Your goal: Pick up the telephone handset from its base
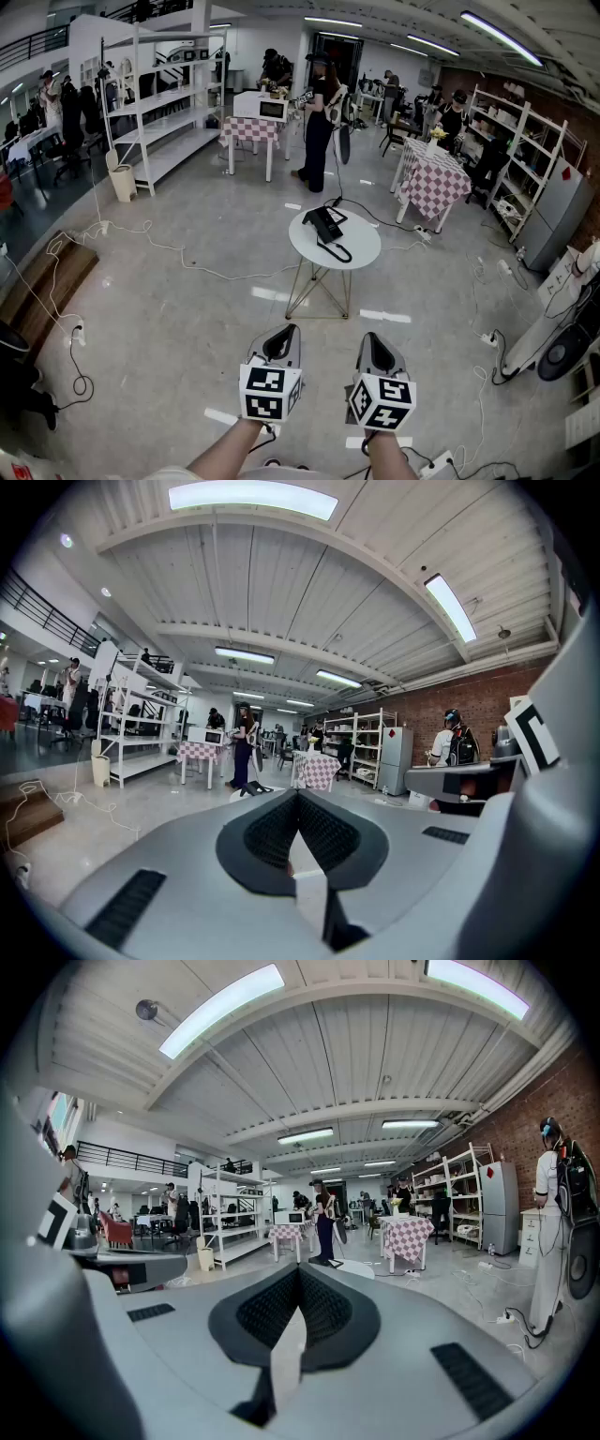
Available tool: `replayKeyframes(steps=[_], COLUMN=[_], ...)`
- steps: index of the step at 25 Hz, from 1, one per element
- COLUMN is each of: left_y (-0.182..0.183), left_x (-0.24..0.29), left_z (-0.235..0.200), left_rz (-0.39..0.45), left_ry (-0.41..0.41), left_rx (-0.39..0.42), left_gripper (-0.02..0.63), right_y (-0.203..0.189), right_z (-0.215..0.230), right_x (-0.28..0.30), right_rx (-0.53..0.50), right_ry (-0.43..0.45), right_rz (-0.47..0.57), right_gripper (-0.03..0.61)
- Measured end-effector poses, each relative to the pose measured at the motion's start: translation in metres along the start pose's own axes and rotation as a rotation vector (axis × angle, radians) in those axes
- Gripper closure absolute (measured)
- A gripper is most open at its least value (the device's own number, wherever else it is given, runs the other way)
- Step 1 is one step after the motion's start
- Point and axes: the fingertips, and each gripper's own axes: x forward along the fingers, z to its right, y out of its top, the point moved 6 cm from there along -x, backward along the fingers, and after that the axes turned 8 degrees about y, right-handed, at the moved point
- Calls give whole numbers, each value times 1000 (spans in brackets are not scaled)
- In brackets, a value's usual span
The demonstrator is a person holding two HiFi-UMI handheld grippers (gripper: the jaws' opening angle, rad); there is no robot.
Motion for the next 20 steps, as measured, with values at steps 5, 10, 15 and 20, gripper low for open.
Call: replayKeyframes(steps=[5,10,15,20], left_y=[5,5,2,1], left_x=[0,0,4,6], left_z=[-3,-1,-6,-14], left_rz=[7,10,5,5], left_ry=[-1,-3,-12,-22], left_rx=[0,1,6,12], left_gripper=[598,598,598,598], right_y=[4,1,-2,-1], right_z=[-4,-2,-5,-6], right_x=[2,-1,4,4], right_rx=[-3,0,2,4], right_ry=[4,7,8,-26], right_rz=[-1,-2,-10,6], right_gripper=[555,555,556,556])
